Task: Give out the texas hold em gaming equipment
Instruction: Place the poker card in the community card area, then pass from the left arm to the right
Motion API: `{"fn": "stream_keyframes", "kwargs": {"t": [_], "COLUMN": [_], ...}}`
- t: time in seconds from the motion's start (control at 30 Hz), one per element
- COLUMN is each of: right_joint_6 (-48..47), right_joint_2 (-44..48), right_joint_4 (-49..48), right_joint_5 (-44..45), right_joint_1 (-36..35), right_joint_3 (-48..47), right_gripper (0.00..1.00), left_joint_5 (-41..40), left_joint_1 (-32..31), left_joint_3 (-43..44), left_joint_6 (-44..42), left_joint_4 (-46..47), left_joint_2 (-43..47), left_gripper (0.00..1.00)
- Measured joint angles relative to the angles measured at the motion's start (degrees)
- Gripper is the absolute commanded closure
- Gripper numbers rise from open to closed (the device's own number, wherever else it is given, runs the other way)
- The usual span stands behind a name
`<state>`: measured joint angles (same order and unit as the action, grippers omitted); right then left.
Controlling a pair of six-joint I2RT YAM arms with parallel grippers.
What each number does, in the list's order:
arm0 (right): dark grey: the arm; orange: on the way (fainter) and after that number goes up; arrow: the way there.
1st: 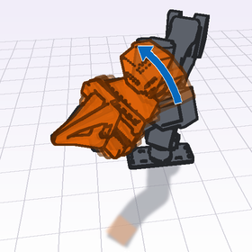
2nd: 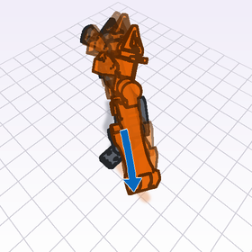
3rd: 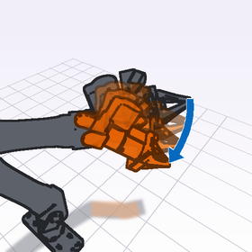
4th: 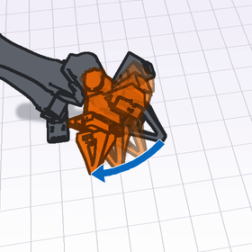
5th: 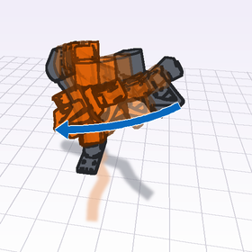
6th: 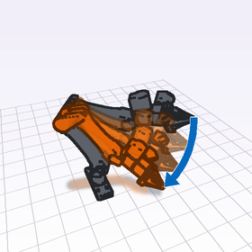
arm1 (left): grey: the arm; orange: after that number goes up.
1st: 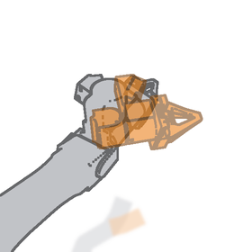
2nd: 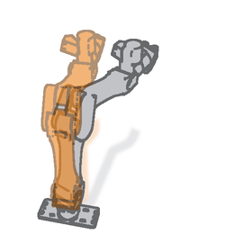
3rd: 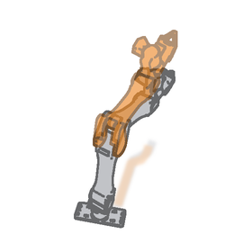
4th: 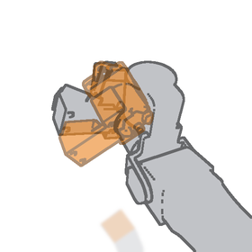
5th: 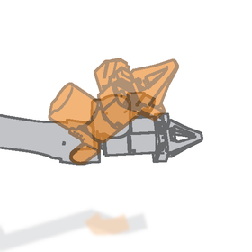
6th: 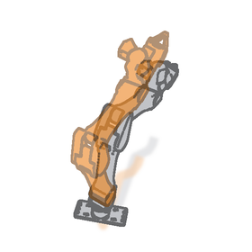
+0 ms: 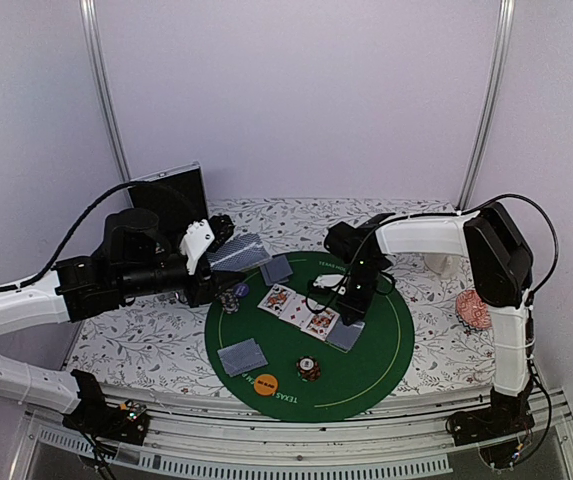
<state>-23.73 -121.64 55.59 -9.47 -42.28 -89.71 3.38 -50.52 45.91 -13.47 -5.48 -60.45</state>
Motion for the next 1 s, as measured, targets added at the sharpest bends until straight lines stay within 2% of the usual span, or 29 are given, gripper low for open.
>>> {"fn": "stream_keyframes", "kwargs": {"t": [0.07, 0.23, 0.33, 0.47, 0.57, 0.73, 0.8, 0.9, 1.0], "right_joint_6": [-0.15, -0.15, 0.31, 1.01, 1.66, 4.57, 8.07, 16.44, 24.76], "right_joint_2": [-0.04, -0.04, 0.13, 1.09, 5.35, 21.14, 27.80, 36.09, 36.74], "right_joint_4": [0.07, 0.22, 0.28, -1.22, -3.74, -13.20, -20.02, -35.04, -45.48], "right_joint_5": [-0.02, 0.11, 1.53, 6.80, 10.99, 12.52, 7.65, -4.28, -13.31], "right_joint_1": [-0.07, -0.15, -0.59, -1.07, -0.79, -0.66, -0.61, -0.55, -1.55], "right_joint_3": [-0.07, -0.09, -0.33, -0.09, 1.46, 2.32, 2.54, 5.35, 6.10], "right_gripper": [0.86, 0.51, 0.37, 0.00, 0.01, 0.01, 0.01, 0.01, 0.01], "left_joint_5": [0.00, 0.00, 0.00, 0.00, 0.02, 0.07, 0.17, 0.31, 0.33], "left_joint_1": [0.00, 0.00, 0.00, 0.00, 0.02, 0.00, 0.00, 0.00, 0.00], "left_joint_3": [0.00, 0.00, 0.00, 0.00, 0.00, 0.00, 0.00, 0.00, 0.00], "left_joint_6": [0.00, 0.00, 0.00, 0.00, 0.00, 0.00, 0.00, 0.00, 0.00], "left_joint_4": [0.00, 0.02, 0.00, 0.00, 0.02, 0.02, 0.02, 0.02, 0.02], "left_joint_2": [0.00, 0.00, 0.00, 0.00, 0.00, 0.00, 0.00, 0.00, 0.00], "left_gripper": [0.49, 0.49, 0.49, 0.49, 0.49, 0.49, 0.49, 0.49, 0.49]}}
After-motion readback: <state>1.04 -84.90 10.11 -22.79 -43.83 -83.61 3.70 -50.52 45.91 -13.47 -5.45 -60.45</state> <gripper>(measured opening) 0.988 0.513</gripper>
